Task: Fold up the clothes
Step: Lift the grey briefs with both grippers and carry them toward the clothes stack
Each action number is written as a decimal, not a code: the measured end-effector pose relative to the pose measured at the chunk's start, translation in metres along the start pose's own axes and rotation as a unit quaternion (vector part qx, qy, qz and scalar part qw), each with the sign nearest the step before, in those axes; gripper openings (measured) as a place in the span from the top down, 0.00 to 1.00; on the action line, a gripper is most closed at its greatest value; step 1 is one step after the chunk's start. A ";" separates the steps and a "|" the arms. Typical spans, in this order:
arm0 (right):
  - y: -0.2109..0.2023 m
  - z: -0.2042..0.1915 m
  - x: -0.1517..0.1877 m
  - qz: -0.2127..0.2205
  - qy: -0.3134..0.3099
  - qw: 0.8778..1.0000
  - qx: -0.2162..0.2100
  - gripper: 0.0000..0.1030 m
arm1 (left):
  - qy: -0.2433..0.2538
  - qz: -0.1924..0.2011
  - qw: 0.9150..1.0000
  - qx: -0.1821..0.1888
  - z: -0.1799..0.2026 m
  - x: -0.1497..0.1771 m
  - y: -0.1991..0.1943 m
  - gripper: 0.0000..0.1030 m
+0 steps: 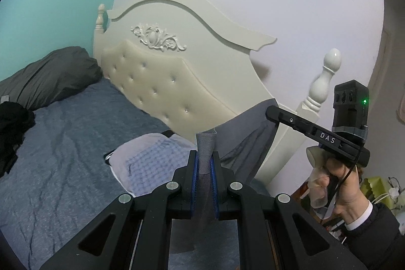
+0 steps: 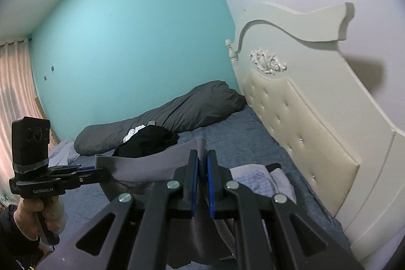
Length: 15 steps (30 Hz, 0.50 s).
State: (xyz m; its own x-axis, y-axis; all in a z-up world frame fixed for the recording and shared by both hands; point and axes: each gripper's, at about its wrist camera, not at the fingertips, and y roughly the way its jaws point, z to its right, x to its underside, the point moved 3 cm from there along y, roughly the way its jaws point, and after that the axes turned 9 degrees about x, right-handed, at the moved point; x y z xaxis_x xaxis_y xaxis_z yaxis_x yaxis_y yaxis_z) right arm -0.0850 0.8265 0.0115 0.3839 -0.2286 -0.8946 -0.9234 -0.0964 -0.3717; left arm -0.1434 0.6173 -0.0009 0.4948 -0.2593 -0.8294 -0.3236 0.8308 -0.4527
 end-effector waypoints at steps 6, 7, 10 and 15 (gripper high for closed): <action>-0.007 0.021 0.004 0.001 0.008 1.000 0.006 0.94 | 0.003 -0.005 1.000 0.006 0.010 0.001 0.012 0.90; -0.007 0.024 0.003 0.000 0.008 1.000 0.007 0.94 | 0.003 -0.006 1.000 0.006 0.011 0.001 0.015 0.90; -0.004 0.030 0.004 -0.002 0.010 1.000 0.008 0.94 | -0.001 -0.010 1.000 0.004 0.009 0.001 0.022 0.90; 0.008 0.037 0.005 -0.001 0.024 1.000 0.003 0.94 | -0.013 -0.013 1.000 -0.012 -0.001 0.000 0.034 0.90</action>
State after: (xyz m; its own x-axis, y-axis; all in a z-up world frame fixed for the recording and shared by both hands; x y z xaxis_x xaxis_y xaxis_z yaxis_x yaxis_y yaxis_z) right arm -0.0906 0.8605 -0.0054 0.3862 -0.2741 -0.8808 -0.9221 -0.0909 -0.3760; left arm -0.1550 0.6452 -0.0167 0.5235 -0.2679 -0.8088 -0.3288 0.8123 -0.4818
